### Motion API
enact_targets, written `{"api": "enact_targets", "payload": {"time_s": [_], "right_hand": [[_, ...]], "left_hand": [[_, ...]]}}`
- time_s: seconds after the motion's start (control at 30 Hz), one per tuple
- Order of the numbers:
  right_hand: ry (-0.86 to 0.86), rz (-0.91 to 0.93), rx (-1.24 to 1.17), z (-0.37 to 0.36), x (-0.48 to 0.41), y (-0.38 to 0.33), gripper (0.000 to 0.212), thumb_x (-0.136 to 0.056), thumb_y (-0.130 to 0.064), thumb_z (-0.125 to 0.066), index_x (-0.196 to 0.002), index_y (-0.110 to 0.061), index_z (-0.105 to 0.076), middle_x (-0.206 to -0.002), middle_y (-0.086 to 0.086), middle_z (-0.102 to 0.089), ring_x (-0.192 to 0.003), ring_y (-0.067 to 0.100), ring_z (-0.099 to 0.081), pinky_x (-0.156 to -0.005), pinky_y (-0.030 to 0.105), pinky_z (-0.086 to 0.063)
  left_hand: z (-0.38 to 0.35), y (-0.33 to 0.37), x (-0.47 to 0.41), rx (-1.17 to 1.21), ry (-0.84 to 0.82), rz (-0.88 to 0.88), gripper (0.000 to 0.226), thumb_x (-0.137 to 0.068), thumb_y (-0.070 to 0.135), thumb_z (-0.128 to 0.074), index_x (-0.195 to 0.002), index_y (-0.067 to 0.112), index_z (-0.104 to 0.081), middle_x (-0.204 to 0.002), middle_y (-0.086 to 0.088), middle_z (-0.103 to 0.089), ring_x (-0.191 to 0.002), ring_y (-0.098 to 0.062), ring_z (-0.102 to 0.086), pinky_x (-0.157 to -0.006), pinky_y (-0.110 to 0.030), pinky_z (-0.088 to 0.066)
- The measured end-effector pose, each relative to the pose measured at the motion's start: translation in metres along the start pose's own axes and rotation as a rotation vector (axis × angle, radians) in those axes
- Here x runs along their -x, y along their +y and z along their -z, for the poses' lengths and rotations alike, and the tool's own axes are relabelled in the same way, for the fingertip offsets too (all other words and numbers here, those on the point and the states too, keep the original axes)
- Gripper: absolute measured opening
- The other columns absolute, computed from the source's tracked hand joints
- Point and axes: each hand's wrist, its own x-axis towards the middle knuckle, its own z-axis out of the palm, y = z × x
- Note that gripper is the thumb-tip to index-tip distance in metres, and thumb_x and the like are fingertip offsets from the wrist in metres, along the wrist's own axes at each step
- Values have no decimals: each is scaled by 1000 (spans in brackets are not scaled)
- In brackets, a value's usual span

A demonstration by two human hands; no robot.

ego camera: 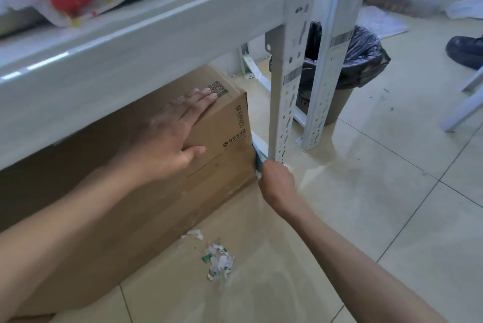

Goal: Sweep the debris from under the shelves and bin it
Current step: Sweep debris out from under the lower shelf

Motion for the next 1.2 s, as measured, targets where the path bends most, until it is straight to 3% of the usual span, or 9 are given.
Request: {"api": "enact_targets", "payload": {"time_s": [0.1, 0.27, 0.5, 0.7, 0.87, 1.0, 1.2], "right_hand": [[-37, 5, -46, -10, -10, 2, 28, -87, 6, -42, -109, -1, -58, -108, 18, -63, -96, 38, -62, -78, 40, -49], [-49, -65, -101, -23, 0, 7, 24, -87, 1, -45, -106, -3, -58, -102, 17, -62, -90, 36, -61, -64, 34, -42], [-102, -113, 38, -10, 27, 19, 23, -86, -7, -51, -108, -6, -59, -103, 12, -63, -93, 32, -63, -66, 33, -43], [-111, -30, 110, 10, 37, 0, 14, -85, -2, -50, -95, -6, -59, -82, 10, -51, -72, 31, -53, -60, 33, -44], [-28, 27, 92, 1, 26, -12, 24, -87, 3, -44, -105, 2, -59, -100, 19, -64, -89, 39, -64, -67, 38, -48], [9, -10, 17, -17, 12, -5, 23, -88, 7, -39, -105, 1, -54, -97, 21, -64, -86, 40, -63, -62, 37, -40], [-15, -98, -38, -28, 13, -5, 28, -84, 6, -45, -109, 1, -56, -99, 20, -64, -88, 39, -63, -64, 36, -44]], "left_hand": [[0, 0, 0, 2, 6, -5, 97, -82, 36, -73, -155, 34, -9, -161, 18, -8, -145, 1, -5, -118, -26, -8], [1, 1, 0, -11, 4, -12, 96, -83, 37, -72, -155, 33, -9, -162, 16, -9, -148, -5, -8, -120, -29, -10], [0, 0, 0, -18, 4, -12, 97, -83, 38, -72, -155, 34, -7, -162, 16, -8, -148, -5, -8, -119, -30, -11], [0, 1, 1, -18, 13, -17, 96, -84, 39, -70, -155, 34, -6, -162, 16, -6, -149, -6, -8, -118, -28, -9], [2, 1, 1, -27, 19, -28, 95, -85, 38, -70, -155, 31, -8, -162, 14, -7, -149, -6, -7, -115, -24, -4], [2, 0, 0, -23, 28, -23, 94, -85, 38, -70, -156, 32, -8, -162, 14, -7, -149, -8, -9, -115, -22, -3], [5, 3, 0, -24, 18, -23, 93, -87, 39, -68, -156, 31, -7, -162, 14, -5, -149, -7, -6, -112, -20, 0]]}}
